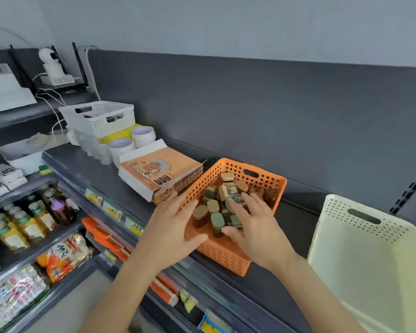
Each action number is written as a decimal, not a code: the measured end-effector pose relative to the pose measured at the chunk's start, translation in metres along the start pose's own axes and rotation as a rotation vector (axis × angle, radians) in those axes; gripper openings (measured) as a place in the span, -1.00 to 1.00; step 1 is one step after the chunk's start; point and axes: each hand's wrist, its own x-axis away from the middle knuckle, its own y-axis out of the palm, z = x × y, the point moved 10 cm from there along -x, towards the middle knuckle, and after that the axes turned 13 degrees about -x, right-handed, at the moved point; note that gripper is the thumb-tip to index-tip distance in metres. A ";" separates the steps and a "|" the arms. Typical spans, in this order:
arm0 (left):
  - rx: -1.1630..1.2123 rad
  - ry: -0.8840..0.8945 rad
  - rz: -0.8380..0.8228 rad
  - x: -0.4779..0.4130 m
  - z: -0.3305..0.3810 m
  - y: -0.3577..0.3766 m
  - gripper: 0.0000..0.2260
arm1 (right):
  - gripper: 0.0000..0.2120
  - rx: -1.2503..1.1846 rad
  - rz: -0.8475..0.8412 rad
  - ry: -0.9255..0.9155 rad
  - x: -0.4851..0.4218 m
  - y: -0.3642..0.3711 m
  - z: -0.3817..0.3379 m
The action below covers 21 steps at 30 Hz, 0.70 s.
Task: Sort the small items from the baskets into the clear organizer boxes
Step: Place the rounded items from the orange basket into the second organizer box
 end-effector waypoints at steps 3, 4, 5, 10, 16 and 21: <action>0.065 0.068 -0.029 -0.024 -0.010 0.006 -0.29 | -0.39 -0.001 -0.003 0.108 -0.013 0.006 0.009; 0.079 0.092 -0.039 -0.031 -0.011 0.008 -0.29 | -0.41 0.001 -0.010 0.145 -0.017 0.009 0.012; 0.085 0.116 -0.042 -0.037 -0.011 0.010 -0.30 | -0.42 0.008 -0.017 0.173 -0.021 0.011 0.015; 0.119 0.207 -0.068 -0.059 -0.004 0.018 -0.33 | -0.50 -0.003 -0.041 0.243 -0.042 0.021 0.024; 0.144 0.236 -0.091 -0.073 0.000 0.024 -0.34 | -0.54 -0.005 -0.100 0.285 -0.059 0.031 0.034; 0.152 0.241 -0.149 -0.083 0.002 0.035 -0.31 | -0.64 0.009 -0.079 0.254 -0.067 0.027 0.040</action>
